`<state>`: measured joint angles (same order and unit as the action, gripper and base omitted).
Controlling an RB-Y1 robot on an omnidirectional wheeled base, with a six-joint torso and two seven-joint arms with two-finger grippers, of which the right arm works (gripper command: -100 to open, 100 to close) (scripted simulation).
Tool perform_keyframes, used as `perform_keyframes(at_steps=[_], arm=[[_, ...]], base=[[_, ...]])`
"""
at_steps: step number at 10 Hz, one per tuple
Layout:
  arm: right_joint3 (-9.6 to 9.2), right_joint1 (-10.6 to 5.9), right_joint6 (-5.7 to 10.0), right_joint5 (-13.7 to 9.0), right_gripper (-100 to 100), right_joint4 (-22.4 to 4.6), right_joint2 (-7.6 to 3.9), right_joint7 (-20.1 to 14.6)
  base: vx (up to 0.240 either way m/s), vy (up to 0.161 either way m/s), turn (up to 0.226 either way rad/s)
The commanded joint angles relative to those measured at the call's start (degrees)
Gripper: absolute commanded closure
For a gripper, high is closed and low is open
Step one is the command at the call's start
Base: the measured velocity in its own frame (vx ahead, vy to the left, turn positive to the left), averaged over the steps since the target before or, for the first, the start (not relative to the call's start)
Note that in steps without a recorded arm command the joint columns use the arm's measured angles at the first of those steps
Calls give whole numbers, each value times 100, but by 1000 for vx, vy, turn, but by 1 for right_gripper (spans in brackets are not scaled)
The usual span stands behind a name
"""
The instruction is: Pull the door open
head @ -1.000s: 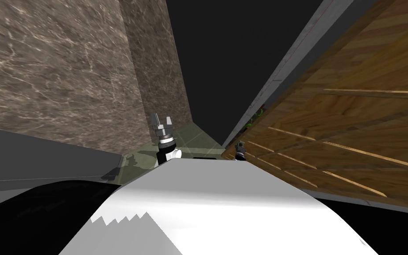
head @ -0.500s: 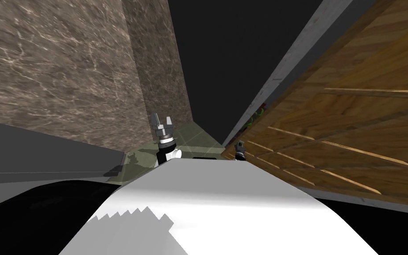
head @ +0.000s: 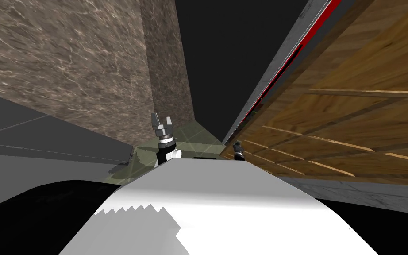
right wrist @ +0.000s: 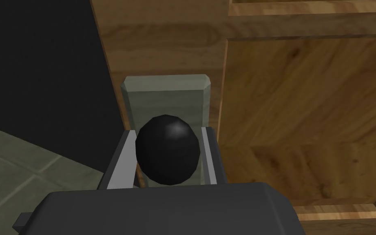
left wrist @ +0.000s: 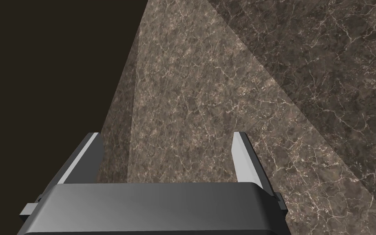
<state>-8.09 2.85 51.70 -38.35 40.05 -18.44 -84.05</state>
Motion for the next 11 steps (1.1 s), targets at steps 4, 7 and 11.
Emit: perform_keyframes(at_steps=[4,7,11], arm=[[-223,154,-49,110,100,246,-81,-131],[-413,233,18,211,100,319,-192,-291],[-689,349,117,357,100,424,-354,-523]], base=[[-148,-17,55],[-210,-17,72],[-229,1,71]])
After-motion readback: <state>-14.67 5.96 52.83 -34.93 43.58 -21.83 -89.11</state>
